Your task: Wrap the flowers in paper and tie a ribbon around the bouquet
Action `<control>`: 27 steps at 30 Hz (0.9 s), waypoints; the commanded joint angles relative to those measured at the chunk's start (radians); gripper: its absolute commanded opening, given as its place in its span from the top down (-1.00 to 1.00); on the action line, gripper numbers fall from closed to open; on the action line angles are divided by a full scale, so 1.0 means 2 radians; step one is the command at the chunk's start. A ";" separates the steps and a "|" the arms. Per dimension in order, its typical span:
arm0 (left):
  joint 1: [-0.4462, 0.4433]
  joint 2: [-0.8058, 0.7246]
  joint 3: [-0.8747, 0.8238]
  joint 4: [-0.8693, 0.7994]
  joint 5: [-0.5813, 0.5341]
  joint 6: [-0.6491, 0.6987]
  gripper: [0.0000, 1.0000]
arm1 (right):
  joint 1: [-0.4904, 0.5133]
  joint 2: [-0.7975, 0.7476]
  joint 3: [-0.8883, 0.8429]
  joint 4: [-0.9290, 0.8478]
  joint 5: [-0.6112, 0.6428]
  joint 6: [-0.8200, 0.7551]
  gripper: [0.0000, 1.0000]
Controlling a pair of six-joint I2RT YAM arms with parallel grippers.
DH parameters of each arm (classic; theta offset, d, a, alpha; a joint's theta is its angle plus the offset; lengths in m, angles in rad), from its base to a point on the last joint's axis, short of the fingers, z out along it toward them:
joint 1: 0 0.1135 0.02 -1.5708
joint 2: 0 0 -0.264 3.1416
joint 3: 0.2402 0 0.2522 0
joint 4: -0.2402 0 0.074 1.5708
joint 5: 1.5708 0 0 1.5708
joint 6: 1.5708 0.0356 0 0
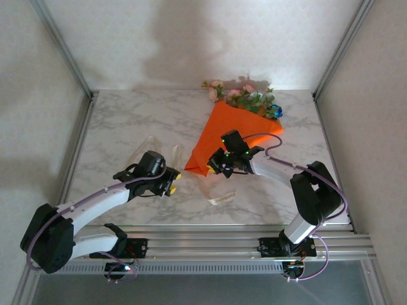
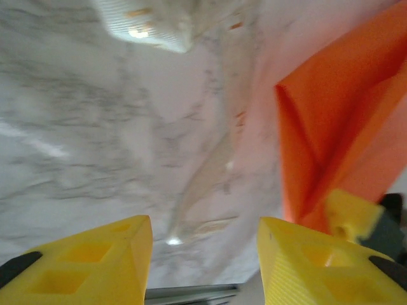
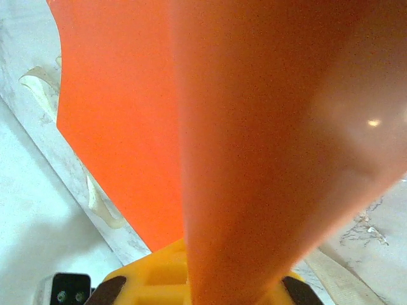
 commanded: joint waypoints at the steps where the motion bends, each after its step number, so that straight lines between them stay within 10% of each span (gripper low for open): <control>1: 0.001 0.022 -0.001 0.084 -0.004 -0.077 0.02 | -0.001 0.003 0.005 -0.002 0.014 -0.005 1.00; 19: -0.007 0.143 0.137 -0.033 0.045 0.137 -0.68 | -0.001 -0.007 -0.002 0.009 0.008 0.011 1.00; 23: 0.024 0.114 0.077 0.089 0.054 0.125 -0.71 | -0.001 -0.012 -0.004 0.005 0.006 0.008 1.00; 27: 0.063 0.200 0.196 -0.026 0.037 0.364 -0.71 | -0.003 -0.020 -0.021 0.008 0.005 0.008 1.00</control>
